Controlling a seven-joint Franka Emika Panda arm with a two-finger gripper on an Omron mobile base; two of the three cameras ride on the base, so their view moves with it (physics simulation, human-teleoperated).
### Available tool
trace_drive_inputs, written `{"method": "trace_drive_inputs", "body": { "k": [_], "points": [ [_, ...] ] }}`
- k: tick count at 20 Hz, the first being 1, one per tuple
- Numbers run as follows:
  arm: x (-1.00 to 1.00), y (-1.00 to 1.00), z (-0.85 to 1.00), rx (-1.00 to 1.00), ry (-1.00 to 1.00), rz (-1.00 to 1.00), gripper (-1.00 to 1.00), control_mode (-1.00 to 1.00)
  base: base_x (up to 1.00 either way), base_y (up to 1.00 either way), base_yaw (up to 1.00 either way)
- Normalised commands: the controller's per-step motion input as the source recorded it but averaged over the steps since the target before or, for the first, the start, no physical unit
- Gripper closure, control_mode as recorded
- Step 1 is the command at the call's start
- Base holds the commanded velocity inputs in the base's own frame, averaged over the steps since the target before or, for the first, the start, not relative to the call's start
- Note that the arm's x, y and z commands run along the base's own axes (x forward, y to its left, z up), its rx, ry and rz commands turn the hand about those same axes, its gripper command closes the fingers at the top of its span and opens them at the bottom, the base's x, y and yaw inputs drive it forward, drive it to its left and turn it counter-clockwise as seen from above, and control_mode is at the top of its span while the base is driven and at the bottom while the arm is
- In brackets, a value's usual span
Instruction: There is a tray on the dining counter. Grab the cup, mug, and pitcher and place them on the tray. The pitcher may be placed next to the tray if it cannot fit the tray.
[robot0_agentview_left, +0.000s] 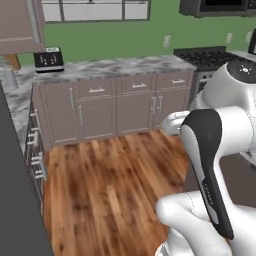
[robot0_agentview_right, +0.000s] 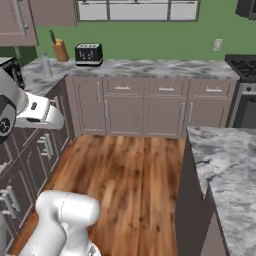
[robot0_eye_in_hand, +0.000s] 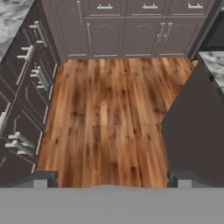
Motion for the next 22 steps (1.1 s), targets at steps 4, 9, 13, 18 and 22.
{"method": "trace_drive_inputs", "body": {
  "k": [4,9,13,18,22],
  "points": [
    [0.0,0.0,0.0,0.0,0.0,0.0,-1.0,1.0,0.86,-0.29,-0.03],
    [0.0,0.0,0.0,0.0,0.0,0.0,-1.0,1.0,0.85,-0.3,-0.04],
    [0.0,0.0,0.0,0.0,0.0,0.0,-1.0,1.0,0.86,-0.24,-0.01],
    [0.0,0.0,0.0,0.0,0.0,0.0,-1.0,1.0,0.69,-0.35,0.0],
    [0.0,0.0,0.0,0.0,0.0,0.0,-1.0,1.0,0.55,-0.31,0.0]
  ]
}}
